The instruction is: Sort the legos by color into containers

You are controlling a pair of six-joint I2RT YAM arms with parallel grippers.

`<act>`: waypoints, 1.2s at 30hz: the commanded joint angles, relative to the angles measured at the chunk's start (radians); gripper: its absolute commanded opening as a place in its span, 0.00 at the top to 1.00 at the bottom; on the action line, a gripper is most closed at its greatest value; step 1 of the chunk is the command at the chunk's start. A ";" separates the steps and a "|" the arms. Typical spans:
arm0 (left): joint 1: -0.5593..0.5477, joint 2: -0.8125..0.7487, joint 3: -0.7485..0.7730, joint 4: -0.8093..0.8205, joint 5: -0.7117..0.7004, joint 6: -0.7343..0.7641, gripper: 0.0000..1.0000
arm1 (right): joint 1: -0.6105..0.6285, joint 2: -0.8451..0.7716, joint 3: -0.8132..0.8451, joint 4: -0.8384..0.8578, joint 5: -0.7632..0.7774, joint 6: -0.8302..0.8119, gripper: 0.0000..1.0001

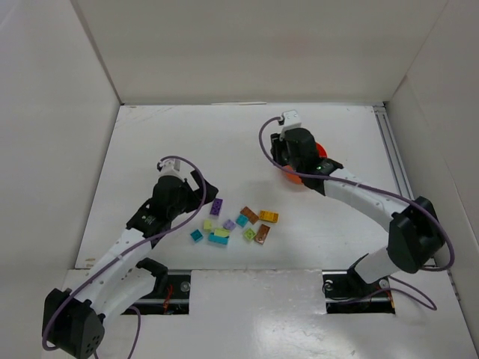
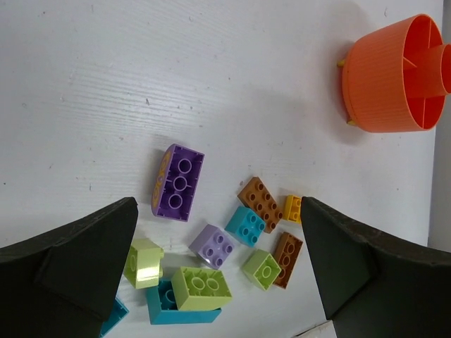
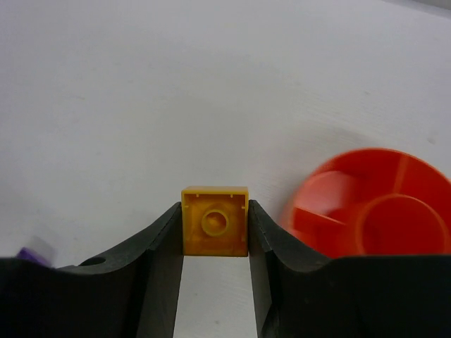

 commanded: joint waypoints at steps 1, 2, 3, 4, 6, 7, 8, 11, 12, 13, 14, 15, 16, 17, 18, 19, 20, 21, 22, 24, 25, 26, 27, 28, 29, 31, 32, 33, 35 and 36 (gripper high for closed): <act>-0.004 0.013 -0.013 0.067 0.037 0.037 0.00 | -0.064 -0.086 -0.067 -0.032 0.000 -0.024 0.87; -0.004 0.013 -0.013 0.067 0.037 0.037 0.00 | -0.096 -0.100 -0.067 -0.052 0.013 -0.024 0.87; -0.004 0.024 -0.013 0.078 0.037 0.037 0.00 | -0.110 -0.112 -0.076 -0.073 0.026 -0.024 0.87; -0.004 0.024 -0.013 0.078 0.046 0.037 0.00 | -0.124 -0.124 -0.076 -0.095 0.052 -0.024 0.87; -0.004 0.034 -0.013 0.078 0.046 0.046 0.00 | -0.143 -0.133 -0.076 -0.152 0.081 -0.024 0.87; -0.004 0.034 -0.013 0.078 0.046 0.046 0.00 | -0.152 -0.134 -0.076 -0.168 0.108 -0.013 0.87; -0.004 0.034 -0.004 0.078 0.046 0.046 0.00 | -0.152 -0.134 -0.067 -0.191 0.118 -0.013 0.87; -0.004 0.054 -0.004 0.087 0.046 0.046 0.00 | -0.163 -0.134 -0.058 -0.218 0.130 -0.013 0.87; -0.004 0.054 -0.004 0.087 0.046 0.046 0.00 | -0.175 -0.134 -0.058 -0.227 0.130 -0.004 0.87; -0.004 0.066 -0.004 0.087 0.046 0.046 0.00 | -0.175 -0.121 -0.058 -0.227 0.121 -0.004 0.87; -0.004 0.067 -0.004 0.087 0.046 0.046 0.00 | -0.175 -0.108 -0.058 -0.227 0.121 -0.004 0.87; -0.004 0.077 -0.004 0.087 0.046 0.055 0.00 | -0.175 -0.098 -0.049 -0.227 0.121 -0.004 0.87; -0.004 0.077 0.006 0.087 0.046 0.055 0.00 | -0.184 -0.085 -0.049 -0.227 0.121 0.007 0.85; -0.004 0.089 0.006 0.087 0.046 0.055 0.00 | -0.184 -0.075 -0.049 -0.227 0.121 0.007 0.84; -0.004 0.090 0.006 0.087 0.055 0.055 0.00 | -0.184 -0.075 -0.049 -0.227 0.121 0.018 0.84; -0.004 0.090 0.015 0.087 0.055 0.055 0.00 | -0.184 -0.060 -0.038 -0.227 0.121 0.018 0.83; -0.004 0.099 0.015 0.087 0.055 0.055 0.00 | -0.184 -0.045 -0.038 -0.227 0.110 0.018 0.83; -0.004 0.099 0.015 0.087 0.055 0.055 0.00 | -0.184 -0.045 -0.038 -0.227 0.110 0.027 0.83; -0.004 0.099 0.015 0.087 0.055 0.055 0.00 | -0.184 -0.029 -0.029 -0.215 0.098 0.027 0.83; -0.004 0.099 0.015 0.087 0.055 0.055 0.00 | -0.184 -0.014 -0.020 -0.215 0.098 0.036 0.83; -0.004 0.099 0.015 0.087 0.055 0.055 0.00 | -0.184 0.000 -0.010 -0.215 0.098 0.036 0.83; -0.004 0.099 0.015 0.087 0.055 0.055 0.00 | -0.184 0.000 -0.010 -0.215 0.098 0.036 0.81; -0.004 0.099 0.015 0.087 0.055 0.055 0.00 | -0.184 0.000 -0.010 -0.215 0.098 0.048 0.79; -0.004 0.099 0.015 0.087 0.055 0.055 0.00 | -0.184 0.000 -0.010 -0.215 0.098 0.062 0.79; -0.004 0.099 0.015 0.087 0.055 0.055 0.00 | -0.184 0.000 -0.010 -0.215 0.098 0.062 0.78; -0.004 0.099 0.015 0.078 0.055 0.055 0.00 | -0.175 -0.009 -0.019 -0.215 0.109 0.087 0.78; -0.004 0.099 0.015 0.078 0.055 0.055 0.00 | -0.166 -0.020 -0.020 -0.215 0.130 0.087 0.78; -0.004 0.088 0.015 0.078 0.055 0.055 0.00 | -0.143 -0.031 -0.033 -0.215 0.147 0.087 0.78; -0.004 0.088 0.015 0.078 0.046 0.055 0.00 | -0.128 -0.063 -0.043 -0.205 0.172 0.087 0.78; -0.004 0.088 0.015 0.078 0.046 0.055 0.00 | -0.127 -0.063 -0.043 -0.205 0.172 0.087 0.78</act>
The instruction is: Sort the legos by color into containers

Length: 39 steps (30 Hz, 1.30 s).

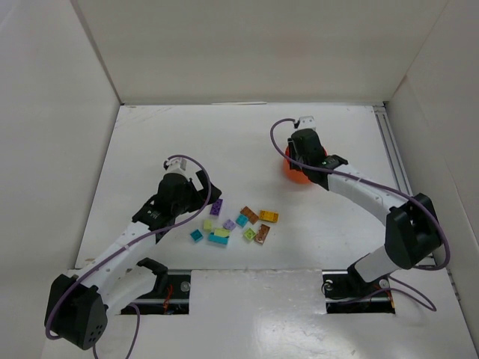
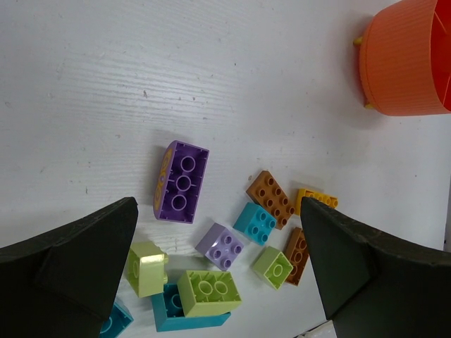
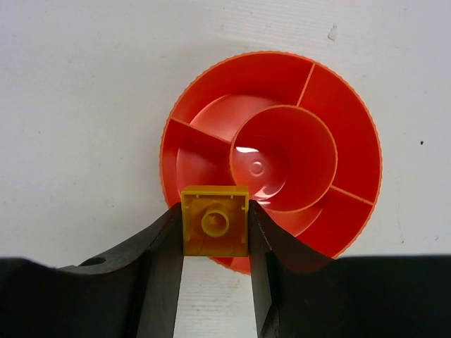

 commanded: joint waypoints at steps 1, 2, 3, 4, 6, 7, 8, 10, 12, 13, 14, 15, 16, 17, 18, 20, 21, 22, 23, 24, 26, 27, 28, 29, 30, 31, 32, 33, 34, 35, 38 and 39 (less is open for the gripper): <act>-0.005 -0.026 0.015 0.027 -0.001 0.014 0.00 | 0.026 -0.056 -0.001 0.006 0.051 0.024 0.78; -0.005 -0.026 0.015 0.027 -0.001 0.014 0.00 | 0.035 -0.057 -0.001 0.006 0.051 0.012 0.78; -0.005 -0.026 0.015 0.027 -0.001 0.014 0.00 | 0.036 -0.057 -0.001 0.006 0.064 0.012 0.78; -0.005 -0.026 0.015 0.027 -0.001 0.014 0.00 | 0.036 -0.066 -0.001 0.006 0.064 0.012 0.78; -0.005 -0.026 0.015 0.027 -0.001 0.014 0.00 | 0.046 -0.066 -0.001 0.006 0.076 0.002 0.78; -0.005 -0.026 0.015 0.027 -0.001 0.014 0.00 | 0.046 -0.066 0.008 0.006 0.076 0.002 0.78; -0.005 -0.026 0.015 0.027 -0.001 0.014 0.00 | 0.046 -0.054 0.008 0.006 0.076 0.002 0.78; -0.005 -0.026 0.015 0.027 -0.001 0.014 0.00 | 0.046 -0.044 0.008 0.006 0.087 0.013 0.78; -0.005 -0.026 0.015 0.027 -0.001 0.014 0.00 | 0.046 -0.034 0.008 0.006 0.087 0.039 0.78; -0.005 -0.026 0.015 0.027 -0.001 0.014 0.00 | 0.046 -0.024 0.008 0.006 0.087 0.048 0.77; -0.005 -0.026 0.015 0.027 -0.001 0.014 0.00 | 0.046 -0.024 0.008 0.006 0.087 0.048 0.77; -0.005 -0.026 0.015 0.027 -0.001 0.014 0.00 | 0.055 -0.012 0.017 0.016 0.087 0.061 0.75; -0.005 -0.026 0.015 0.027 -0.001 0.014 0.00 | 0.055 -0.012 0.017 0.016 0.087 0.071 0.74; -0.005 -0.026 0.015 0.027 -0.001 0.014 0.00 | 0.055 -0.003 0.027 0.016 0.087 0.071 0.74; -0.005 -0.026 0.015 0.027 -0.001 0.014 0.00 | 0.065 -0.003 0.027 0.016 0.087 0.082 0.72; -0.005 -0.026 0.015 0.027 -0.001 0.014 0.00 | 0.065 0.006 0.036 0.016 0.096 0.082 0.70; -0.005 -0.026 0.015 0.027 -0.001 0.014 0.00 | 0.065 0.018 0.036 0.016 0.096 0.093 0.67; -0.005 -0.026 0.015 0.027 -0.001 0.014 0.00 | 0.065 0.019 0.036 0.016 0.110 0.111 0.67; -0.005 -0.026 0.015 0.027 -0.001 0.014 0.00 | 0.065 0.028 0.036 0.016 0.110 0.111 0.67; -0.005 -0.026 0.015 0.027 -0.001 0.014 0.00 | 0.065 0.028 0.036 0.007 0.131 0.125 0.67; -0.005 -0.026 0.015 0.027 -0.001 0.014 0.00 | 0.065 0.028 0.036 0.007 0.142 0.149 0.67; -0.005 -0.026 0.015 0.027 -0.001 0.023 0.00 | 0.065 0.028 0.036 0.007 0.153 0.169 0.67; -0.005 -0.026 0.015 0.027 -0.001 0.023 0.00 | 0.065 0.037 0.036 0.007 0.153 0.179 0.66; -0.005 -0.026 0.015 0.027 -0.001 0.023 0.00 | 0.065 0.037 0.036 0.007 0.153 0.179 0.63; -0.005 -0.026 0.015 0.027 -0.001 0.023 0.00 | 0.065 0.037 0.036 0.007 0.153 0.194 0.61; -0.005 -0.026 0.015 0.027 -0.001 0.023 0.00 | 0.065 0.048 0.036 0.007 0.162 0.194 0.60; -0.005 -0.026 0.015 0.027 -0.001 0.023 0.00 | 0.065 0.048 0.036 0.007 0.162 0.194 0.57; -0.005 -0.026 0.015 0.027 -0.001 0.023 0.00 | 0.065 0.060 0.036 0.007 0.162 0.203 0.57; -0.005 -0.026 0.015 0.027 -0.001 0.023 0.00 | 0.065 0.060 0.036 0.007 0.162 0.203 0.56; -0.005 -0.026 0.015 0.027 -0.001 0.023 0.00 | 0.065 0.060 0.036 -0.002 0.162 0.212 0.55; -0.005 -0.026 0.015 0.027 -0.010 0.023 0.00 | 0.065 0.069 0.045 -0.002 0.162 0.223 0.50; -0.005 -0.026 0.015 0.027 -0.010 0.023 0.00 | 0.065 0.069 0.045 -0.002 0.162 0.235 0.42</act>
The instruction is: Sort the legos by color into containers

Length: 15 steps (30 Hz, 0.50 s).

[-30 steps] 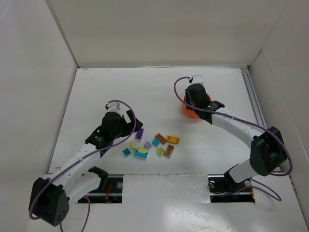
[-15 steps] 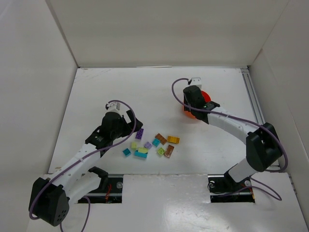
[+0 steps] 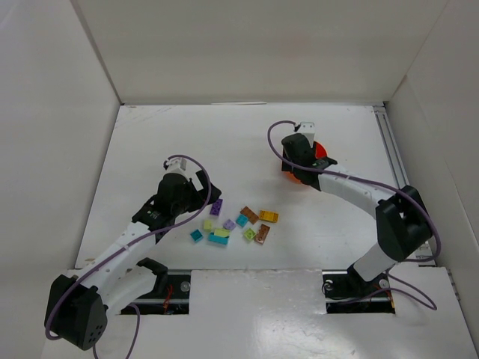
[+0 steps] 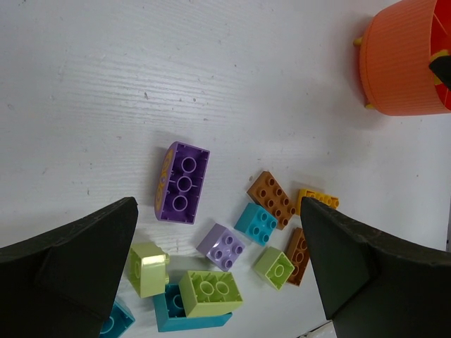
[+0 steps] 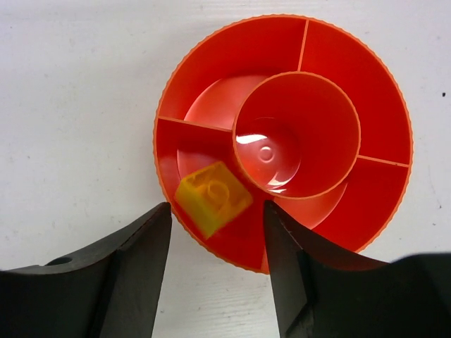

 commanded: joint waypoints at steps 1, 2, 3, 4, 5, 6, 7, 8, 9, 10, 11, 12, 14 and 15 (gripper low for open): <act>-0.005 -0.021 0.015 0.018 -0.008 0.016 0.00 | 0.008 0.002 0.046 0.007 0.025 0.036 0.40; -0.005 -0.021 0.015 0.018 -0.008 0.016 0.00 | 0.008 0.002 0.046 0.007 0.025 0.036 0.38; -0.005 -0.021 0.015 0.018 -0.008 0.016 0.00 | 0.008 -0.009 0.046 0.007 0.025 0.036 0.34; -0.005 -0.021 0.015 0.018 -0.008 0.016 0.00 | 0.008 -0.009 0.046 0.007 0.025 0.036 0.34; -0.005 -0.021 0.015 0.018 -0.008 0.016 0.00 | 0.008 -0.018 0.046 -0.003 0.025 0.036 0.33; -0.005 -0.021 0.015 0.018 -0.008 0.016 0.00 | 0.008 -0.018 0.046 -0.003 0.025 0.036 0.33; -0.005 -0.021 0.024 0.018 -0.008 0.016 0.00 | 0.008 -0.033 0.046 -0.003 0.025 0.036 0.33; -0.005 -0.021 0.024 0.018 -0.008 0.016 0.00 | 0.019 -0.053 0.046 -0.003 0.025 0.010 0.33; -0.005 -0.021 0.024 0.018 -0.008 0.016 0.00 | 0.019 -0.066 0.046 -0.003 0.014 -0.013 0.31; -0.005 -0.021 0.024 0.018 -0.008 0.016 0.00 | 0.036 -0.081 0.046 0.007 0.014 -0.043 0.31; -0.005 -0.021 0.024 0.018 0.005 0.016 0.00 | 0.060 -0.113 0.046 0.019 -0.006 -0.142 0.30; -0.005 -0.021 0.024 0.018 0.014 0.016 0.00 | 0.074 -0.133 0.025 0.033 -0.027 -0.204 0.30; -0.005 -0.021 0.024 0.018 0.029 0.016 0.00 | 0.100 -0.171 0.006 0.043 -0.148 -0.335 0.28; -0.005 -0.031 0.024 0.030 0.038 0.016 0.00 | 0.112 -0.205 -0.018 0.043 -0.218 -0.460 0.27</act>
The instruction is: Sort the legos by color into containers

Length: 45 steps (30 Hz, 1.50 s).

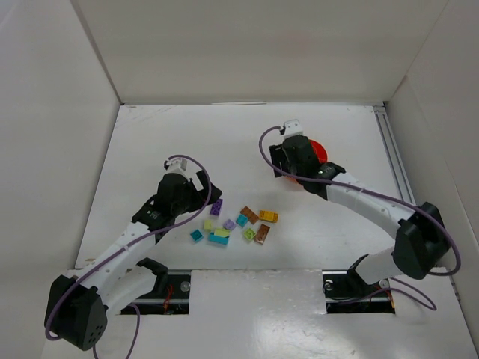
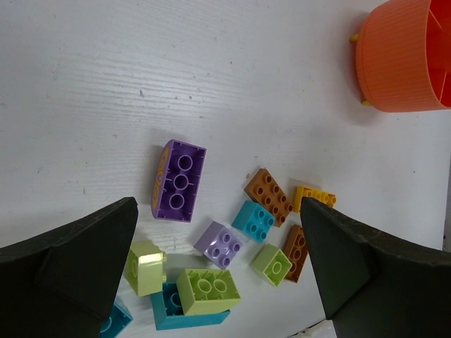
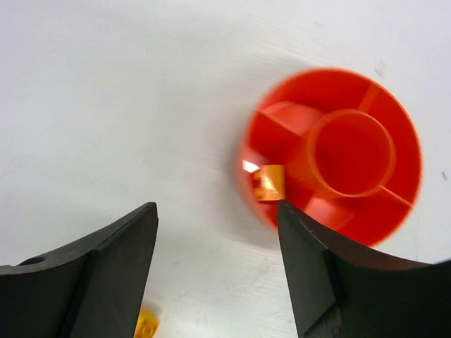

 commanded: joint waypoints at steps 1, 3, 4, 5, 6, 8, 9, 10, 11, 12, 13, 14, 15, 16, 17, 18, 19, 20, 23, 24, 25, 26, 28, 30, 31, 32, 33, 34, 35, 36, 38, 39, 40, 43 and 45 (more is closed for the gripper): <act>-0.005 -0.030 0.015 0.030 0.048 0.015 0.00 | 0.043 -0.114 -0.031 0.047 -0.260 -0.291 0.27; -0.005 -0.039 0.003 0.040 0.057 0.015 0.00 | 0.043 -0.135 -0.065 0.018 -0.421 -0.403 0.25; -0.005 -0.039 0.003 0.049 0.066 0.015 0.00 | 0.060 -0.148 -0.102 0.018 -0.467 -0.420 0.25; -0.005 -0.048 -0.008 0.049 0.066 0.015 0.00 | 0.072 -0.148 -0.117 -0.005 -0.527 -0.434 0.24; -0.005 -0.048 -0.017 0.060 0.077 0.015 0.00 | 0.109 -0.148 -0.131 -0.016 -0.538 -0.453 0.24; -0.005 -0.048 -0.017 0.060 0.077 0.025 0.00 | 0.149 -0.128 -0.151 -0.035 -0.538 -0.468 0.24; -0.005 -0.048 -0.027 0.060 0.077 0.025 0.00 | 0.169 -0.119 -0.167 -0.045 -0.538 -0.468 0.24; -0.005 -0.048 -0.027 0.060 0.077 0.025 0.00 | 0.202 -0.100 -0.179 -0.045 -0.519 -0.468 0.24; -0.005 -0.048 -0.027 0.060 0.077 0.025 0.00 | 0.213 -0.089 -0.179 -0.045 -0.497 -0.468 0.24; -0.005 -0.048 -0.027 0.060 0.077 0.025 0.00 | 0.213 -0.080 -0.179 -0.045 -0.497 -0.456 0.24; -0.005 -0.048 -0.027 0.060 0.077 0.025 0.00 | 0.223 -0.080 -0.191 -0.036 -0.497 -0.456 0.27; -0.005 -0.048 -0.027 0.060 0.077 0.025 0.00 | 0.223 -0.054 -0.191 -0.036 -0.497 -0.456 0.27; -0.005 -0.048 -0.027 0.060 0.086 0.025 0.00 | 0.223 -0.043 -0.200 -0.025 -0.506 -0.456 0.27; -0.005 -0.048 -0.027 0.060 0.086 0.025 0.00 | 0.223 -0.031 -0.200 -0.025 -0.520 -0.474 0.27; -0.005 -0.048 -0.027 0.060 0.086 0.025 0.00 | 0.223 -0.007 -0.200 -0.014 -0.520 -0.483 0.28; -0.005 -0.048 -0.036 0.060 0.086 0.025 0.00 | 0.223 0.007 -0.200 -0.014 -0.531 -0.496 0.28; -0.005 -0.048 -0.036 0.060 0.086 0.025 0.00 | 0.232 0.021 -0.200 -0.003 -0.543 -0.505 0.28; -0.005 -0.048 -0.036 0.060 0.086 0.025 0.00 | 0.232 0.035 -0.200 -0.003 -0.528 -0.505 0.28; -0.005 -0.048 -0.036 0.060 0.086 0.025 0.00 | 0.241 0.070 -0.191 -0.003 -0.497 -0.505 0.28; -0.005 -0.039 -0.036 0.060 0.086 0.025 0.00 | 0.241 0.085 -0.191 -0.003 -0.488 -0.505 0.28; -0.005 -0.039 -0.036 0.060 0.086 0.025 0.00 | 0.241 0.098 -0.191 0.006 -0.488 -0.505 0.28; -0.005 -0.039 -0.036 0.060 0.086 0.025 0.00 | 0.241 0.098 -0.182 0.015 -0.479 -0.505 0.28; -0.005 -0.039 -0.036 0.060 0.086 0.025 0.00 | 0.241 0.122 -0.182 0.015 -0.466 -0.491 0.33; -0.005 -0.030 -0.036 0.060 0.077 0.025 0.00 | 0.241 0.131 -0.182 0.024 -0.457 -0.491 0.42; -0.005 -0.030 -0.036 0.060 0.077 0.025 0.00 | 0.241 0.132 -0.182 0.036 -0.457 -0.481 0.52; -0.005 -0.030 -0.036 0.060 0.077 0.025 0.00 | 0.241 0.141 -0.171 0.036 -0.457 -0.480 0.56; -0.005 -0.030 -0.036 0.060 0.077 0.025 0.00 | 0.241 0.141 -0.171 0.046 -0.457 -0.480 0.58; -0.005 -0.030 -0.027 0.060 0.077 0.025 0.00 | 0.241 0.141 -0.171 0.046 -0.457 -0.480 0.64; -0.005 -0.030 -0.027 0.060 0.077 0.025 0.00 | 0.241 0.141 -0.171 0.046 -0.466 -0.480 0.67; -0.005 -0.030 -0.027 0.060 0.077 0.025 0.00 | 0.241 0.141 -0.171 0.046 -0.466 -0.480 0.70; -0.005 -0.030 -0.027 0.060 0.077 0.025 0.00 | 0.241 0.118 -0.171 0.046 -0.466 -0.480 0.81; -0.005 -0.030 -0.027 0.060 0.077 0.025 0.00 | 0.241 0.118 -0.171 0.046 -0.466 -0.480 0.81; -0.005 -0.030 -0.027 0.060 0.077 0.025 0.00 | 0.241 0.103 -0.171 0.046 -0.466 -0.480 0.83; -0.005 -0.030 -0.027 0.060 0.077 0.025 0.00 | 0.241 0.072 -0.171 0.046 -0.466 -0.471 0.84; -0.005 -0.030 -0.027 0.060 0.077 0.025 0.00 | 0.230 0.044 -0.162 0.046 -0.466 -0.462 0.84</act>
